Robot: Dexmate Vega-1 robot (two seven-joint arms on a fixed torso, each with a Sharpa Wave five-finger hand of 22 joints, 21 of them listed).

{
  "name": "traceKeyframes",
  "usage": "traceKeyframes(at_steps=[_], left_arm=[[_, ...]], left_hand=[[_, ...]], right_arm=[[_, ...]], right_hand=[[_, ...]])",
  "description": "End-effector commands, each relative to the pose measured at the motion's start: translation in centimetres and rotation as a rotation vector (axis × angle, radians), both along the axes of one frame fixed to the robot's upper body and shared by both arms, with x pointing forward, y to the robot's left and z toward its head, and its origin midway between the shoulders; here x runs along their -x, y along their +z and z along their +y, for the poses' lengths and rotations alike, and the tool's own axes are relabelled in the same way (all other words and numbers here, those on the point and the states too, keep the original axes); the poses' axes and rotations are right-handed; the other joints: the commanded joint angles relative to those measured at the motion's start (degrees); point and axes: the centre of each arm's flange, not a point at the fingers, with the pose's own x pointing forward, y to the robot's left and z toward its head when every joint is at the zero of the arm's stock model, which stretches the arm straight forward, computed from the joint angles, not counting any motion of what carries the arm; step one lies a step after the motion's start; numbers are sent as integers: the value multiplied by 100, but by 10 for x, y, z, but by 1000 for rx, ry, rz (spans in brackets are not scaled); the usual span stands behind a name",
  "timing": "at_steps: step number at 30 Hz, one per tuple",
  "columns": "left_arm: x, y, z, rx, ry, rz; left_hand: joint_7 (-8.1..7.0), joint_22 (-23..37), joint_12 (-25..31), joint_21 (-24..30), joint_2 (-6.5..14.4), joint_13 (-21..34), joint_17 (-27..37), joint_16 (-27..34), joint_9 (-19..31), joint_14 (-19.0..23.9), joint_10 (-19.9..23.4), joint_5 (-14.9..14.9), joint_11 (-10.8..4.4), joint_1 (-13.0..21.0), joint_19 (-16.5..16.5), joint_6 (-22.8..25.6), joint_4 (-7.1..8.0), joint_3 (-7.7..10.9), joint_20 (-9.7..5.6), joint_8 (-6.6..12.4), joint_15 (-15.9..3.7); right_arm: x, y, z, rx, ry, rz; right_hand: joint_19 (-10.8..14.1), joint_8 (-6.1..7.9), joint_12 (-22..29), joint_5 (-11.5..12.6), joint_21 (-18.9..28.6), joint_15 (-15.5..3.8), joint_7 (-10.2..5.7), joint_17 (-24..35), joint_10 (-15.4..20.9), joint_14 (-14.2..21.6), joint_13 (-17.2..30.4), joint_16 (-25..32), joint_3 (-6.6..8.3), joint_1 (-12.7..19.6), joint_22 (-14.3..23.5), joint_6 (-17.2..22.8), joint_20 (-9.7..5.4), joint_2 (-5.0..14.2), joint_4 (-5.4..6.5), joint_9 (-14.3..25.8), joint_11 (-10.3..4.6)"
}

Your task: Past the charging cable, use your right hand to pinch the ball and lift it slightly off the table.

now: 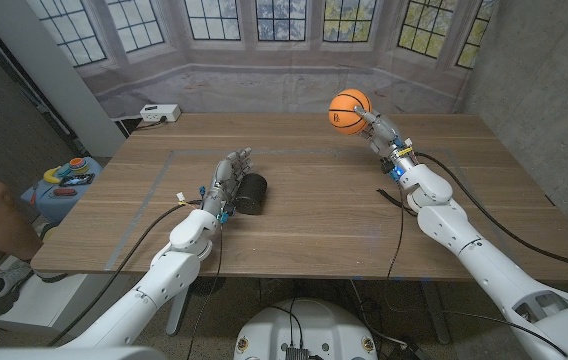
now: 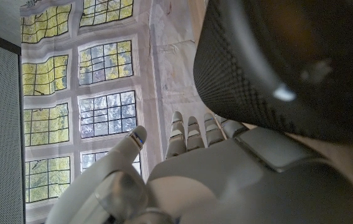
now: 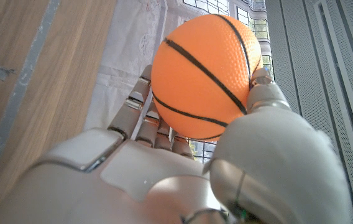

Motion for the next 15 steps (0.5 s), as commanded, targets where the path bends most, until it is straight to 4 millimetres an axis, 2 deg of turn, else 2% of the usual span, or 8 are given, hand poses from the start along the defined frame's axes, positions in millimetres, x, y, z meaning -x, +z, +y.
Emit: traceKeyframes(at_steps=[1,15], left_arm=[[3,-4,-3,-2,-2,9],[5,-7,-4,1,-3,11]], left_hand=[[6,9,-24,-19,63,30,8,-15,9,26,32,37,16,36,52,44,-21,14,5,-13,41],[31,9,-24,-40,98,30,9,-12,11,28,41,53,29,77,56,146,-48,32,11,18,48]], right_arm=[[-8,-13,8,-45,53,34],[-14,-25,18,-90,120,84]], right_hand=[[21,-18,7,-22,-11,17,8,22,-74,52,15,34,-24,-8,30,-37,11,33,-2,14,43],[-7,-80,-19,-49,-22,45,-3,59,-127,19,5,29,-74,-56,31,-114,22,35,10,7,55]])
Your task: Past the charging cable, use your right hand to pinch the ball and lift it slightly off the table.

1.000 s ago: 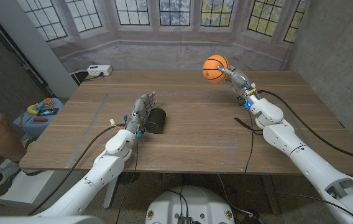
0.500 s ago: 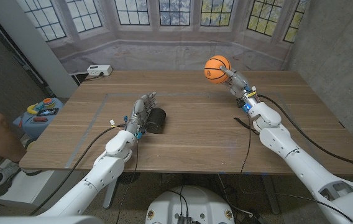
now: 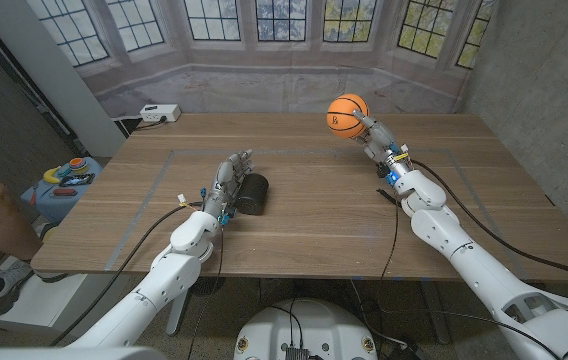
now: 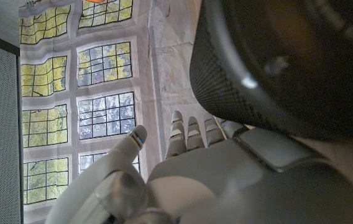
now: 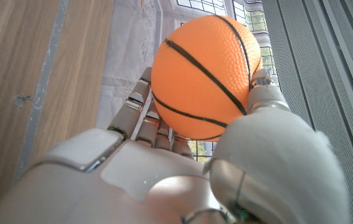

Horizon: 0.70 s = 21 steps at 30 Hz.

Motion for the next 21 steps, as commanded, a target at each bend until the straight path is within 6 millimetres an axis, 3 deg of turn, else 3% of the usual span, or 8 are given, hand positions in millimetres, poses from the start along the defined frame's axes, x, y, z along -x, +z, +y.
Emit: traceKeyframes(at_steps=[1,21], left_arm=[[3,-4,-1,3,0,4],[9,-5,4,5,7,-10]], left_hand=[[13,10,0,-41,38,30,9,-12,12,28,43,31,33,18,57,91,-27,9,8,20,47],[7,11,-4,-62,45,31,13,-9,16,20,38,37,31,54,60,133,-49,6,20,20,44]], right_arm=[[-6,-11,9,-44,61,45],[-21,-23,19,-108,124,82]], right_hand=[[-5,-47,-19,-8,-21,41,15,35,-38,27,5,31,-38,-34,32,-26,24,15,0,6,31],[-18,-100,-35,-21,-26,31,-3,71,-58,8,-7,28,-64,-25,33,-72,27,36,-14,-1,29]])
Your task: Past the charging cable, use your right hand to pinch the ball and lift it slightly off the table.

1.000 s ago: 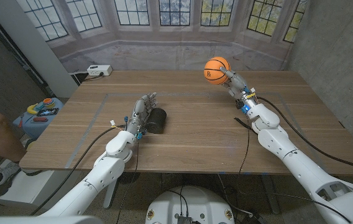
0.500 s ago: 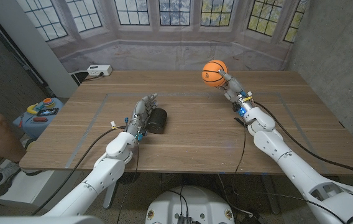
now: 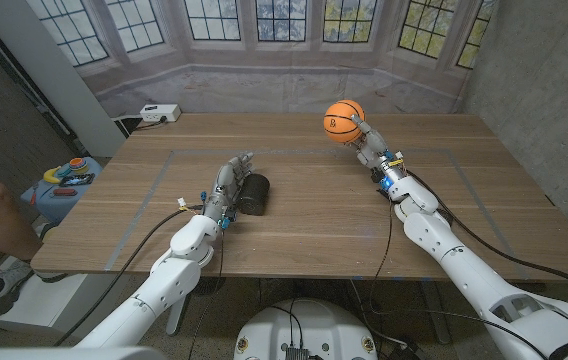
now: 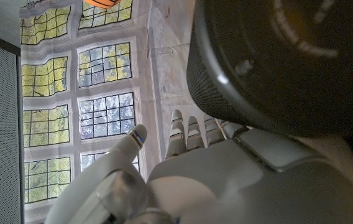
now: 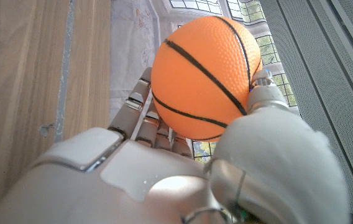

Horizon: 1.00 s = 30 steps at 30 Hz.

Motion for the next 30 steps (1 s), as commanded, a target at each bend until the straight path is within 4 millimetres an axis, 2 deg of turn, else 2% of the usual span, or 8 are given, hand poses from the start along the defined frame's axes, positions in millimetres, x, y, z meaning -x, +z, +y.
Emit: traceKeyframes(at_steps=[1,16,30], left_arm=[[2,2,6,3,5,-15],[-9,4,14,11,3,-5],[-15,5,17,11,0,1]], left_hand=[[-11,11,-5,-19,44,31,13,-10,16,18,17,37,10,55,59,71,-33,23,20,20,47],[1,12,-8,-33,49,31,18,-5,20,14,12,37,3,76,63,82,-39,11,19,12,43],[-3,13,-3,-43,53,32,20,-2,22,13,27,38,23,95,69,84,-43,3,24,4,36]], right_arm=[[-14,-8,10,-49,38,30],[-26,-7,18,-54,35,59],[-31,-7,20,-62,18,74]], right_hand=[[-19,-21,9,-21,-26,18,-4,19,-34,20,14,31,-24,-19,33,-14,25,47,-19,-2,8],[-2,-38,13,-23,-18,-6,-9,41,-8,59,3,45,-33,18,35,7,9,60,-43,-6,5],[229,9,100,-16,75,-141,4,95,300,338,-64,148,-16,165,43,265,-107,113,-105,-9,-115]])
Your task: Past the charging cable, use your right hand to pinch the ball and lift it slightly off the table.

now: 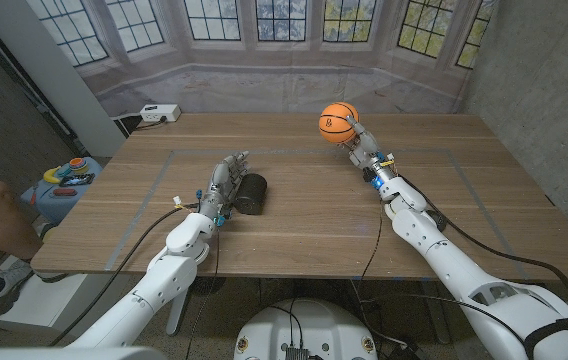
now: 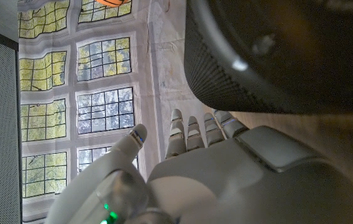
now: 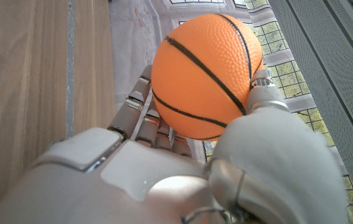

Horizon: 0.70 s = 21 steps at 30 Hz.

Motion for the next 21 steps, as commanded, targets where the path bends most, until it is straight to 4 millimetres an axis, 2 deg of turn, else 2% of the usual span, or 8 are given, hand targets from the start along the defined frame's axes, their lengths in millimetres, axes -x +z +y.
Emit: traceKeyframes(at_steps=[1,3,11,15,21], left_arm=[[-5,1,3,1,-4,7],[-5,1,3,1,-5,8],[-6,0,2,4,-5,9],[-6,1,2,4,-5,6],[-5,0,1,6,-5,6]], left_hand=[[-4,13,-3,2,1,32,7,-2,23,14,31,39,20,44,59,26,-37,9,13,4,39],[-2,13,-4,1,1,32,7,-1,23,15,27,39,17,46,61,27,-37,7,11,3,41],[-4,14,-5,-3,5,32,9,0,25,13,26,39,9,54,63,22,-35,2,14,-3,42],[-9,14,-4,-6,4,33,9,2,25,18,32,39,14,59,65,29,-36,0,14,-2,43],[-3,14,-5,-10,4,33,9,3,26,20,28,40,12,68,66,29,-38,-2,10,-5,50]], right_arm=[[-6,0,3,-6,-17,19],[-6,1,4,-5,-21,22],[-3,3,4,-6,-46,33],[-2,3,5,-10,-50,37],[0,3,5,-9,-54,44]], right_hand=[[137,37,79,9,46,-31,6,44,129,153,-17,70,30,141,16,120,-45,27,-35,20,-46],[183,60,106,12,64,-74,-2,61,217,239,-33,104,40,187,18,208,-78,46,-46,20,-48],[448,143,181,22,169,-257,-21,125,565,566,-162,223,57,410,25,555,-192,55,-95,24,-214],[579,167,205,29,221,-320,-37,152,678,704,-204,275,68,502,29,665,-250,66,-105,28,-226],[648,180,228,35,251,-349,-36,175,779,781,-241,300,78,597,32,744,-296,70,-116,32,-261]])
